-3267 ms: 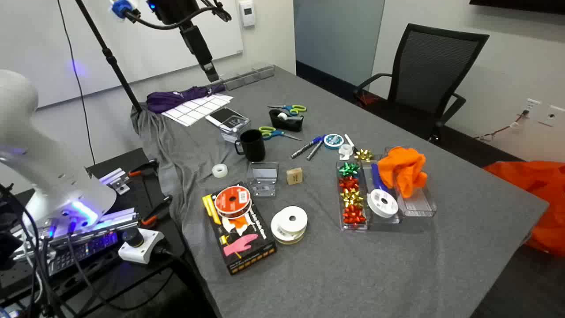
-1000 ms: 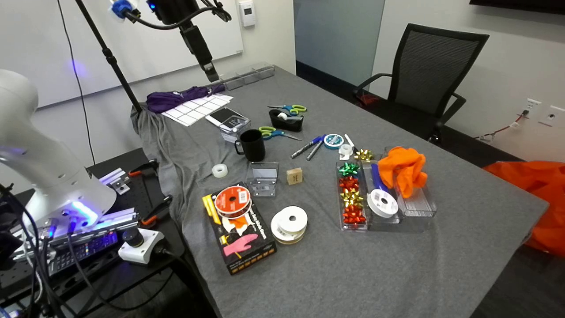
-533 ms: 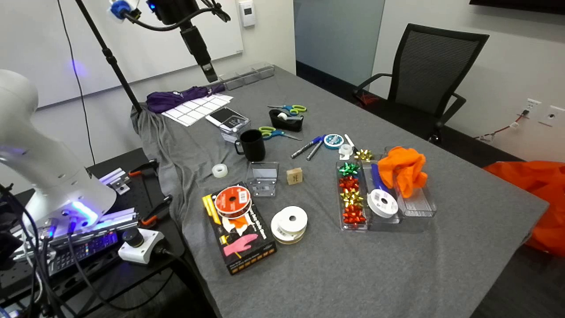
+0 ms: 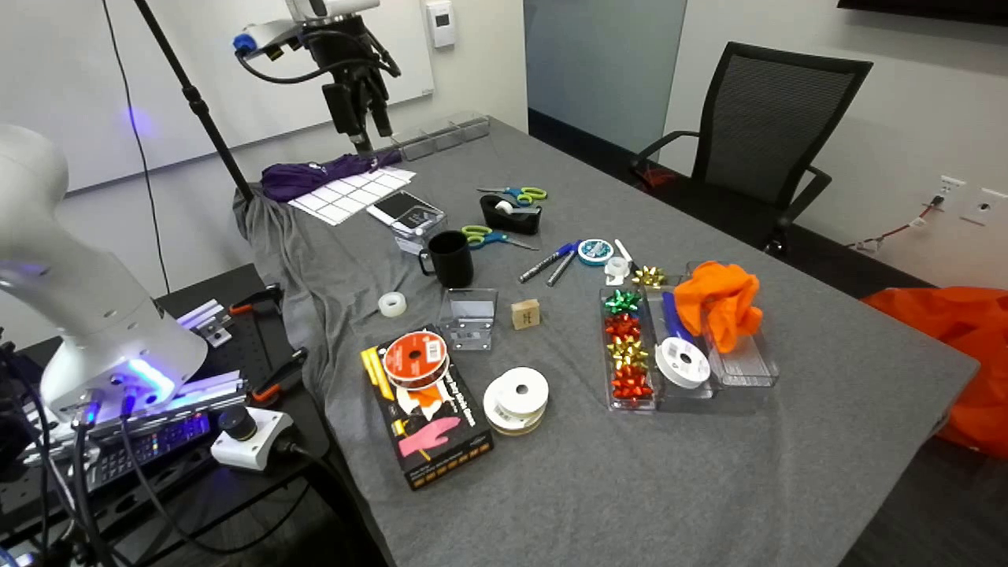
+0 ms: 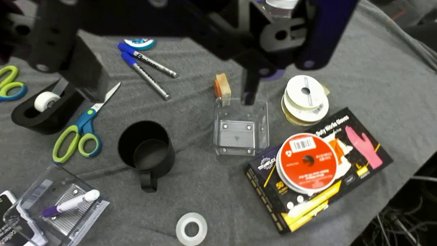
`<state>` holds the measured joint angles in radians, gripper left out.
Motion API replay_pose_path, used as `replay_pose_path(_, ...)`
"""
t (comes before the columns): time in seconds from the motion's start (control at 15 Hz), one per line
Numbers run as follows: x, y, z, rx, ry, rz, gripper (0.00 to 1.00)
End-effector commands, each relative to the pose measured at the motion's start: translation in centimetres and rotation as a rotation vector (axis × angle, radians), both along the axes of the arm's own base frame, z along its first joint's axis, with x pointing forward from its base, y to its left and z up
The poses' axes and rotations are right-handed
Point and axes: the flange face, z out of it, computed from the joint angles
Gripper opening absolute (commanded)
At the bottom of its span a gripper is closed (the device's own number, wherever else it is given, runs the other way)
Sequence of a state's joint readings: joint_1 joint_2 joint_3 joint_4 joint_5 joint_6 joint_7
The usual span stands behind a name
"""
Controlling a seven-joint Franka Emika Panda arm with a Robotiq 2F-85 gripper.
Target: Put the marker inside the black cup
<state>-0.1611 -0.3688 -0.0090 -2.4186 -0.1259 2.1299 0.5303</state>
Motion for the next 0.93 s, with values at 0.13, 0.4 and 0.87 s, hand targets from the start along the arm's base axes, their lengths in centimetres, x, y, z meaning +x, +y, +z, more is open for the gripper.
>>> replay_pose_path(0.13, 4.6, 4.0, -4.6, 0.073, 0.037, -0.316, 1.00)
replay_pose_path(0.4, 7.7, 5.0, -6.7, 0.139, 0.033, -0.547, 1.00)
replay_pose_path(0.87, 10.8, 6.9, -11.6, 0.190, 0.018, -0.781, 1.00)
